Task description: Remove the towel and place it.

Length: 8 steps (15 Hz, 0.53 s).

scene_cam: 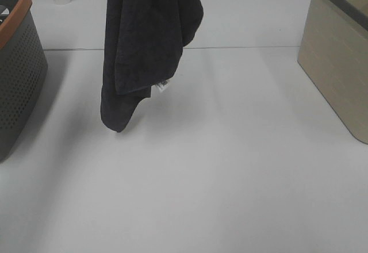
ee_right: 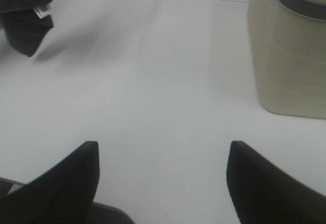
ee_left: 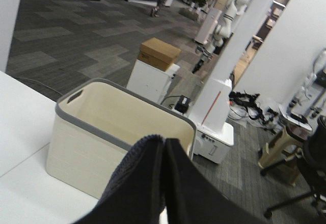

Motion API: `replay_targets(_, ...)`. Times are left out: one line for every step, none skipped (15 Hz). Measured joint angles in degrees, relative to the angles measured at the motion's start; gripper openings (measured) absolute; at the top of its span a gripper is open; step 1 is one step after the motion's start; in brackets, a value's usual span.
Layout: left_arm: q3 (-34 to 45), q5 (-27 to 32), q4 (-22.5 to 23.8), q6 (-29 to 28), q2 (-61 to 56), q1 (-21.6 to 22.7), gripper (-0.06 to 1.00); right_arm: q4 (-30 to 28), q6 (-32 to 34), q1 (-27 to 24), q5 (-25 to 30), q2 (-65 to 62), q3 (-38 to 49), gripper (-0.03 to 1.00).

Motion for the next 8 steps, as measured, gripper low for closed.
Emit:
replay_targets(0.0, -1.49, 0.11, 1.09, 0.57, 0.0, 0.0, 2.64, -1.83, 0.0, -0.23, 1.09, 0.0, 0.7)
replay_targets(0.0, -1.89, 0.34, 2.06, 0.97, 0.0, 0.0, 4.93, -3.5, 0.0, -0.4, 2.86, 0.0, 0.7)
replay_targets(0.0, -1.89, 0.34, 2.52, 1.26, 0.0, 0.0, 6.19, -4.53, 0.0, -0.52, 4.01, 0.0, 0.7)
replay_targets(0.0, -1.89, 0.34, 3.72, 1.66, 0.0, 0.0, 8.02, -6.25, 0.0, -0.97, 6.42, -0.29, 0.7)
replay_targets(0.0, -1.89, 0.34, 5.27, 2.06, 0.0, 0.0, 10.26, -8.25, 0.0, -2.86, 9.63, -0.46, 0.7)
replay_targets(0.0, -1.89, 0.34, 6.7, 2.52, 0.0, 0.0, 12.95, -10.89, 0.0, -6.36, 12.38, -0.46, 0.7)
replay_targets(0.0, -2.06, 0.34, 7.22, 3.09, 0.0, 0.0, 16.5, -14.27, 0.0, -11.06, 15.18, -0.46, 0.7)
replay_targets(-0.06, -2.12, 0.34, 7.56, 3.84, 0.0, 0.0, 20.86, -18.39, 0.0, -15.18, 18.28, -0.46, 0.7)
